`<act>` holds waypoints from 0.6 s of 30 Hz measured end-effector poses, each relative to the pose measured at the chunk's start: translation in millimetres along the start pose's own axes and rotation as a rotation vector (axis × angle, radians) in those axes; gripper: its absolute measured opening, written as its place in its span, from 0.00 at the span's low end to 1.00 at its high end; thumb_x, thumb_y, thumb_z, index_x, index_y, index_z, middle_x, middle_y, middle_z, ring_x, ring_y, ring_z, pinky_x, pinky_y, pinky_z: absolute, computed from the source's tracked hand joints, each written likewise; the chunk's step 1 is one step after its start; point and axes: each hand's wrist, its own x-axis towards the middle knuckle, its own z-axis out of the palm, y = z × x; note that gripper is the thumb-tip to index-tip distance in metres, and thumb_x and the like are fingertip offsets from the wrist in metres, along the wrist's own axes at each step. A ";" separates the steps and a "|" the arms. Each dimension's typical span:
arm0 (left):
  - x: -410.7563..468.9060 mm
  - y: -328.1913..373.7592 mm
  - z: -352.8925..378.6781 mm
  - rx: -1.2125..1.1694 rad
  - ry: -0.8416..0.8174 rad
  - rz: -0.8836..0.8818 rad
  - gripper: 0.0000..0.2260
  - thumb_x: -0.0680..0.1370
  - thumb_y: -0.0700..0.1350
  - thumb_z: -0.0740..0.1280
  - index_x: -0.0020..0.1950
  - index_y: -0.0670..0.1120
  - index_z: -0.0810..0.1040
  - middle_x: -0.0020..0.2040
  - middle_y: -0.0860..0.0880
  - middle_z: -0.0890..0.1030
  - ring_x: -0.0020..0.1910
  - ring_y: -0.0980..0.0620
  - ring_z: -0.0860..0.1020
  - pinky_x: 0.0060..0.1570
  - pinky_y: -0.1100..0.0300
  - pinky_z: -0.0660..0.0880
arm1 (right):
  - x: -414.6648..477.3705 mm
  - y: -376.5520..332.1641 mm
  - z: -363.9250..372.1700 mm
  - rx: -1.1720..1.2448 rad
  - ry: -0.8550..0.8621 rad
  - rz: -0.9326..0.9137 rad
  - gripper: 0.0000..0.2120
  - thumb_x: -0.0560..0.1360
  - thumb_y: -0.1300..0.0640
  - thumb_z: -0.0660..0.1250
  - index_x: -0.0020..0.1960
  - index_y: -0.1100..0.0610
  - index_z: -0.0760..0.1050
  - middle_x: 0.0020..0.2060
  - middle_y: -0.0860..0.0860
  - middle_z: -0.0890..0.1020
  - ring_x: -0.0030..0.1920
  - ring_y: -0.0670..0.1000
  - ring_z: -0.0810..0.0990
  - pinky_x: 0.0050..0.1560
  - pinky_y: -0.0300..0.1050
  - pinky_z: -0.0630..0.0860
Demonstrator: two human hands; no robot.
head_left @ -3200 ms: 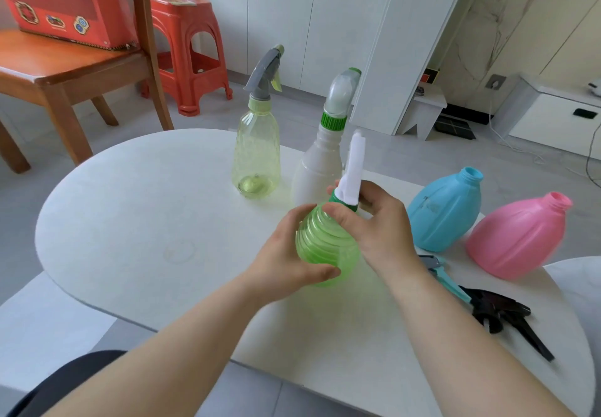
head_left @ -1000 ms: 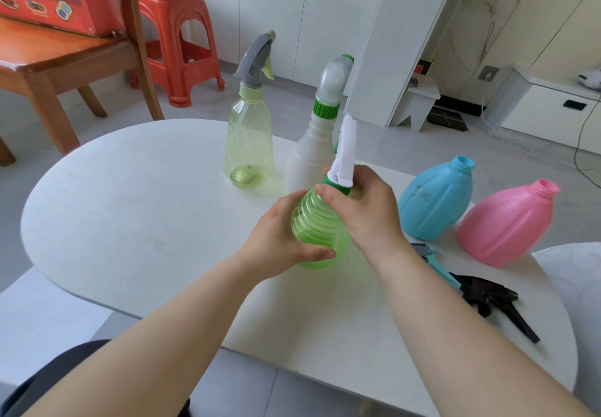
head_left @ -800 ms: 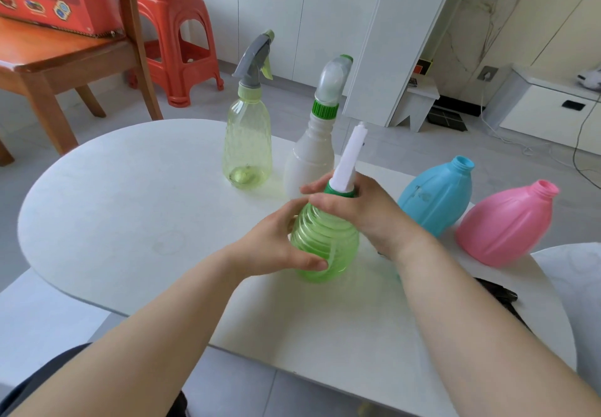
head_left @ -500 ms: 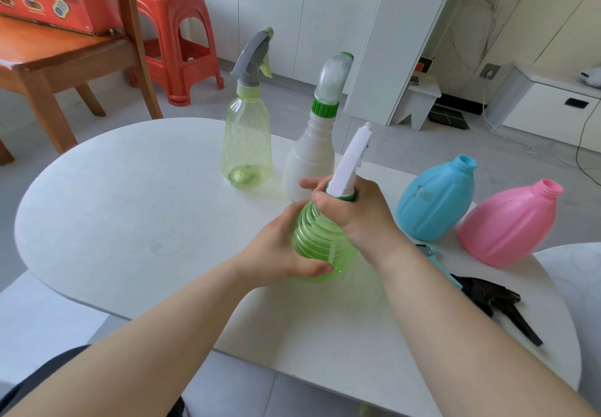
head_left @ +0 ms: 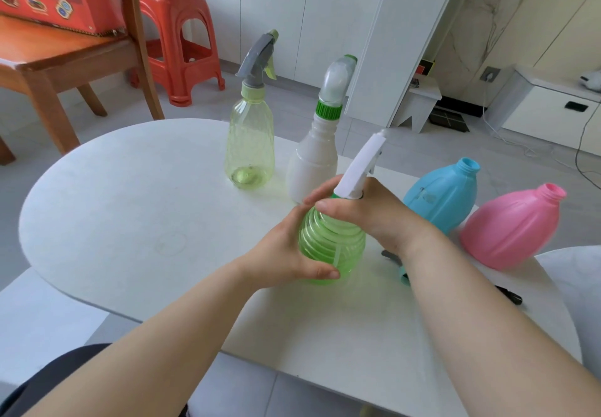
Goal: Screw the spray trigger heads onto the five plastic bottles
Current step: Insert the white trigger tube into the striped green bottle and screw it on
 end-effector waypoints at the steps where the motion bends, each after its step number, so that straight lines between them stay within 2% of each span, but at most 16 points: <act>1: -0.2 -0.7 1.9 -0.002 0.038 -0.006 0.37 0.60 0.41 0.78 0.58 0.62 0.59 0.57 0.59 0.71 0.59 0.60 0.70 0.48 0.83 0.63 | 1.2 0.3 1.1 0.012 0.041 -0.011 0.15 0.69 0.62 0.66 0.31 0.44 0.79 0.42 0.51 0.83 0.42 0.41 0.79 0.47 0.34 0.74; 3: -0.3 -2.1 5.6 0.002 0.127 -0.019 0.34 0.60 0.40 0.78 0.54 0.62 0.62 0.52 0.61 0.73 0.55 0.58 0.72 0.45 0.81 0.66 | 2.6 3.1 6.3 0.028 0.157 -0.065 0.19 0.69 0.63 0.65 0.27 0.42 0.78 0.46 0.55 0.84 0.45 0.46 0.79 0.48 0.38 0.74; 6: -1.0 -3.0 9.8 0.004 0.191 -0.031 0.34 0.58 0.42 0.79 0.53 0.61 0.63 0.48 0.63 0.73 0.53 0.57 0.74 0.46 0.73 0.69 | 3.5 9.2 14.1 0.026 0.291 -0.120 0.20 0.68 0.63 0.65 0.26 0.40 0.77 0.40 0.49 0.83 0.44 0.45 0.79 0.43 0.33 0.73; 9: -3.0 -2.3 13.4 0.034 0.227 -0.022 0.33 0.58 0.44 0.79 0.50 0.65 0.62 0.47 0.66 0.72 0.50 0.61 0.73 0.42 0.78 0.69 | 2.9 13.4 20.5 0.014 0.415 -0.122 0.19 0.67 0.62 0.65 0.25 0.41 0.76 0.36 0.43 0.81 0.39 0.40 0.78 0.41 0.32 0.73; 12: -4.6 -2.7 17.2 0.042 0.271 -0.030 0.33 0.57 0.45 0.79 0.53 0.62 0.64 0.46 0.66 0.72 0.49 0.60 0.73 0.40 0.82 0.67 | 4.1 10.8 28.9 -0.022 0.565 -0.098 0.14 0.67 0.60 0.65 0.29 0.42 0.72 0.37 0.46 0.81 0.44 0.49 0.79 0.50 0.43 0.73; 15: -6.5 -2.0 21.8 0.039 0.316 -0.032 0.37 0.57 0.47 0.79 0.61 0.53 0.65 0.49 0.62 0.72 0.51 0.59 0.73 0.41 0.83 0.66 | 6.3 7.6 31.0 -0.079 0.585 -0.043 0.07 0.68 0.57 0.65 0.34 0.47 0.71 0.39 0.46 0.80 0.49 0.55 0.78 0.56 0.52 0.72; 16: -7.8 -2.0 23.5 0.034 0.324 -0.028 0.38 0.57 0.47 0.79 0.62 0.52 0.65 0.50 0.61 0.72 0.51 0.59 0.73 0.41 0.83 0.65 | 4.7 8.1 30.6 -0.082 0.582 -0.020 0.04 0.68 0.55 0.66 0.37 0.50 0.71 0.38 0.45 0.78 0.48 0.54 0.78 0.55 0.50 0.72; 18: -9.7 -2.6 25.3 0.016 0.315 -0.018 0.39 0.58 0.47 0.79 0.64 0.53 0.63 0.55 0.58 0.72 0.54 0.60 0.72 0.45 0.82 0.66 | -2.8 12.7 29.4 -0.059 0.580 -0.018 0.08 0.67 0.51 0.69 0.40 0.50 0.69 0.36 0.42 0.75 0.44 0.47 0.76 0.48 0.37 0.72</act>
